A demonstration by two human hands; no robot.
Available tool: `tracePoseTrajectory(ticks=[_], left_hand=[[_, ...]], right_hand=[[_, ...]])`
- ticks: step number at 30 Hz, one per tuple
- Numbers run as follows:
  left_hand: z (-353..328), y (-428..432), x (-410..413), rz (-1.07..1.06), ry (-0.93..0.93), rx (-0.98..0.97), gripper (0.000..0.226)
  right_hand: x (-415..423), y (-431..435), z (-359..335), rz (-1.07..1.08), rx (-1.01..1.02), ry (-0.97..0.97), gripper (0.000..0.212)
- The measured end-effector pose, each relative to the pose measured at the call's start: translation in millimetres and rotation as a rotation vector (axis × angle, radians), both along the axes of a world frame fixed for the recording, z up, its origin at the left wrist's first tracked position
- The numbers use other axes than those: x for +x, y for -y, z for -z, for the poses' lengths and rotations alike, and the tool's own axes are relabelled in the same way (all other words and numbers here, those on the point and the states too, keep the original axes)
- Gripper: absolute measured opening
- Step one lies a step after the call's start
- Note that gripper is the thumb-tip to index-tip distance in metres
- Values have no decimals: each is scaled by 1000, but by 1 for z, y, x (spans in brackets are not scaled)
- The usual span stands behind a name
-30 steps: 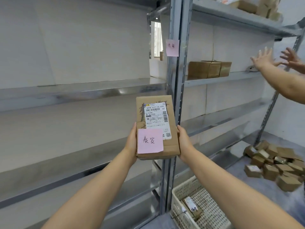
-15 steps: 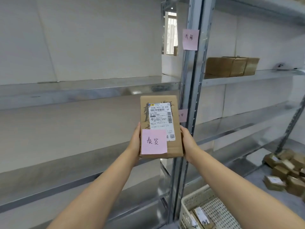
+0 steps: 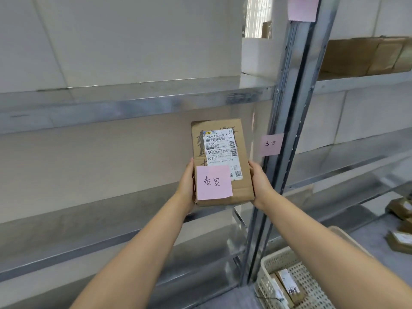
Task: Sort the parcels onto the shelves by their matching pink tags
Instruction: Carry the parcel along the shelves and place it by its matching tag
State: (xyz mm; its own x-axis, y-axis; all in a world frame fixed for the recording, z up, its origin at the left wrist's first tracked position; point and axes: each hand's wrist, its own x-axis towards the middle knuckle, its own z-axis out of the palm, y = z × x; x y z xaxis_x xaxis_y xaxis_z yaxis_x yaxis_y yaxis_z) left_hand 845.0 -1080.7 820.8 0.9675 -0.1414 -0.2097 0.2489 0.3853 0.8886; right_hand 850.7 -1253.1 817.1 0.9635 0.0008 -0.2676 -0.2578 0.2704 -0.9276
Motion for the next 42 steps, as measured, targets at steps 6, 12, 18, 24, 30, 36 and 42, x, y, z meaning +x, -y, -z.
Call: tracePoseTrajectory(ticks=[6, 12, 18, 24, 30, 36, 42], left_hand=[[20, 0, 11, 3, -103, 6, 63], [34, 11, 30, -149, -124, -1, 100], [42, 29, 48, -350, -130, -167, 63], [45, 55, 49, -478, -155, -236, 71], [54, 70, 51, -497, -178, -301, 99], [63, 68, 53, -506, -172, -303, 100], [71, 61, 50, -491, -123, -230, 95]], right_hand=[[21, 10, 16, -47, 28, -45, 52], [47, 24, 14, -136, 62, -53, 55], [58, 48, 49, -132, 168, 18, 102], [58, 38, 71, -318, 400, -140, 123], [73, 38, 72, -365, 445, -165, 106], [79, 35, 72, -434, 436, -159, 107], [89, 38, 80, -384, 302, -177, 95]])
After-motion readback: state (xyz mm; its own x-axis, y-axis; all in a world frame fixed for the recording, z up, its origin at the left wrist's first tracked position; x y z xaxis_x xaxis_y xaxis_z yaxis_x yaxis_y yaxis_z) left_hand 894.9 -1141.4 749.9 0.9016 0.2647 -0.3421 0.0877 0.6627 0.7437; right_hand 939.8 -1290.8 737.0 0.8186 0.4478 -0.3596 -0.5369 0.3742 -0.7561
